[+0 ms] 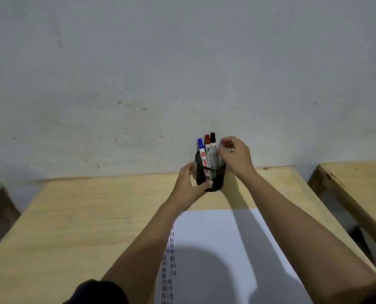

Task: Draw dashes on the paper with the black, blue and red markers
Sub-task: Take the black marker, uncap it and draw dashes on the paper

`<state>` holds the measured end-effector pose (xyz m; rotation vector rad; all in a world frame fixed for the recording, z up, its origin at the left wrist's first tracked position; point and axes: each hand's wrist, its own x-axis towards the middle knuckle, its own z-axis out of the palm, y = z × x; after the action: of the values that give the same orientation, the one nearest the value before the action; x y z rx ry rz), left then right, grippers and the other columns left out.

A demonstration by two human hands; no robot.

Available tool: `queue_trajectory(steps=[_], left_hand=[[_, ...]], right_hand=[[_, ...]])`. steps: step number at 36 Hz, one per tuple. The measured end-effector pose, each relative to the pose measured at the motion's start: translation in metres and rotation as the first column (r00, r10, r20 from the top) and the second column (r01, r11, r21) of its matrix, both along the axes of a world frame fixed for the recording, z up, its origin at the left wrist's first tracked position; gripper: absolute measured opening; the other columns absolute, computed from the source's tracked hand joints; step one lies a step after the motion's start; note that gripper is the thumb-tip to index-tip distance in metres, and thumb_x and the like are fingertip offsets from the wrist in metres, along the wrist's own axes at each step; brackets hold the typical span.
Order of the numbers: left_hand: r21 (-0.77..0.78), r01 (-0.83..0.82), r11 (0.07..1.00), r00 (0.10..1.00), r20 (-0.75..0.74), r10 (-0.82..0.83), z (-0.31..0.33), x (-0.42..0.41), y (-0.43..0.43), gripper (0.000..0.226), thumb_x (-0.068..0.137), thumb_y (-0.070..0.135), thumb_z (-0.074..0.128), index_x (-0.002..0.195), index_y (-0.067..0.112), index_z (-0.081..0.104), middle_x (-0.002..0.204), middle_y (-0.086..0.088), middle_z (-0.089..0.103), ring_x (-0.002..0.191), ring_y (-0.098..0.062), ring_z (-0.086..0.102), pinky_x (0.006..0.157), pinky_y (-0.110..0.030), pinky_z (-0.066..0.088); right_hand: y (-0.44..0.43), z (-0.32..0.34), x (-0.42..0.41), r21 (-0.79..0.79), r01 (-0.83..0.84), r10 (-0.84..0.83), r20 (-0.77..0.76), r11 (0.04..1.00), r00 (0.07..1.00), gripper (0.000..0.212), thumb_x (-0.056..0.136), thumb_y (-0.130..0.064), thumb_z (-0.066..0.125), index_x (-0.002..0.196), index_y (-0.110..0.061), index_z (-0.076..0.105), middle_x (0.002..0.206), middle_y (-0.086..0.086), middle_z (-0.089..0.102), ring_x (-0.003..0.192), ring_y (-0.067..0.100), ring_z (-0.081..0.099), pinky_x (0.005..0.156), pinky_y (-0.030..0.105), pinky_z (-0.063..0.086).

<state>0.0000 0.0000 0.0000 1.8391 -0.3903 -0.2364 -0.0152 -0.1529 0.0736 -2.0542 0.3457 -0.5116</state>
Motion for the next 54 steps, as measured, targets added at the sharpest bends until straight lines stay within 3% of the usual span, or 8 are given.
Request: queue_trajectory(steps=[6, 15, 19, 29, 36, 40, 49, 54], left_hand=[[-0.127, 0.037, 0.991, 0.999, 0.034, -0.033, -0.014, 0.011, -0.014, 0.081, 0.059, 0.043, 0.078, 0.128, 0.021, 0.042, 0.131, -0.002, 0.053, 0.119, -0.012, 0.053, 0.098, -0.029, 0.047], [-0.159, 0.025, 0.987, 0.996, 0.087, -0.011, -0.021, 0.019, -0.020, 0.079, 0.057, 0.047, 0.078, 0.124, 0.021, 0.046, 0.127, -0.003, 0.056, 0.116, -0.014, 0.056, 0.099, -0.039, 0.049], [-0.116, 0.014, 0.993, 0.994, 0.110, -0.002, -0.017, 0.015, -0.019, 0.077, 0.060, 0.047, 0.078, 0.125, 0.023, 0.045, 0.126, -0.001, 0.054, 0.116, -0.014, 0.055, 0.099, -0.041, 0.049], [0.013, -0.096, 0.995, 0.986, 0.142, 0.093, 0.002, 0.001, -0.018, 0.063, 0.069, 0.030, 0.080, 0.122, 0.012, 0.049, 0.115, -0.002, 0.044, 0.099, -0.012, 0.052, 0.087, -0.023, 0.043], [0.009, -0.114, 0.993, 0.993, -0.013, 0.114, 0.021, -0.014, -0.008, 0.043, 0.078, 0.016, 0.072, 0.116, 0.006, 0.052, 0.117, -0.008, 0.060, 0.099, -0.019, 0.059, 0.086, -0.029, 0.052], [-0.077, -0.078, 0.994, 0.996, 0.038, 0.081, 0.047, -0.031, 0.012, 0.026, 0.086, 0.012, 0.063, 0.111, 0.008, 0.056, 0.105, -0.005, 0.061, 0.087, -0.012, 0.056, 0.061, -0.012, 0.049], [-0.427, 0.010, 0.904, 0.972, 0.218, 0.092, 0.106, -0.074, 0.055, 0.016, 0.090, 0.015, 0.058, 0.106, 0.013, 0.062, 0.096, -0.006, 0.065, 0.086, -0.012, 0.063, 0.083, -0.022, 0.054], [-0.331, 0.071, 0.941, 0.953, 0.302, 0.034, 0.106, -0.094, 0.065, 0.016, 0.089, 0.019, 0.060, 0.105, 0.020, 0.065, 0.088, 0.001, 0.066, 0.083, -0.013, 0.063, 0.086, -0.026, 0.052]], right_hand=[[-0.003, -0.008, 0.016, -0.009, -0.069, 0.069, 0.029, 0.998, 0.997, 0.017, 0.080, -0.011, 0.068, 0.097, -0.011, 0.064, 0.089, 0.001, 0.062, 0.083, 0.013, 0.057, 0.064, 0.001, 0.042], [-0.001, -0.014, 0.022, -0.082, -0.066, 0.074, 0.095, 0.994, 0.993, 0.009, 0.078, -0.012, 0.071, 0.086, -0.012, 0.068, 0.071, -0.011, 0.057, 0.072, 0.009, 0.056, 0.064, 0.013, 0.044], [0.000, -0.013, 0.021, -0.124, -0.053, 0.065, 0.089, 0.991, 0.994, 0.009, 0.080, -0.014, 0.069, 0.088, -0.010, 0.067, 0.075, -0.006, 0.056, 0.069, 0.007, 0.054, 0.054, 0.001, 0.039], [0.009, 0.015, -0.001, -0.163, -0.032, 0.061, 0.174, 0.986, 0.983, 0.020, 0.085, -0.020, 0.064, 0.101, -0.009, 0.063, 0.102, 0.005, 0.059, 0.091, 0.014, 0.055, 0.080, 0.023, 0.041], [0.021, 0.051, -0.035, -0.047, -0.045, 0.059, 0.363, 0.998, 0.930, 0.008, 0.090, -0.013, 0.057, 0.094, -0.014, 0.050, 0.094, 0.000, 0.057, 0.087, 0.013, 0.054, 0.063, 0.000, 0.040], [0.034, 0.064, -0.058, -0.055, -0.084, 0.100, 0.448, 0.995, 0.889, 0.008, 0.091, -0.012, 0.054, 0.096, -0.015, 0.049, 0.095, -0.001, 0.057, 0.087, 0.011, 0.055, 0.066, 0.003, 0.041], [0.059, 0.036, -0.103, -0.278, -0.183, 0.281, 0.369, 0.943, 0.886, 0.012, 0.093, -0.014, 0.051, 0.103, -0.009, 0.056, 0.102, 0.007, 0.059, 0.092, 0.018, 0.058, 0.081, 0.028, 0.048], [0.067, 0.016, -0.123, -0.430, -0.253, 0.381, 0.242, 0.867, 0.892, 0.016, 0.093, -0.013, 0.050, 0.107, -0.009, 0.057, 0.103, 0.008, 0.058, 0.093, 0.021, 0.055, 0.081, 0.028, 0.043]])
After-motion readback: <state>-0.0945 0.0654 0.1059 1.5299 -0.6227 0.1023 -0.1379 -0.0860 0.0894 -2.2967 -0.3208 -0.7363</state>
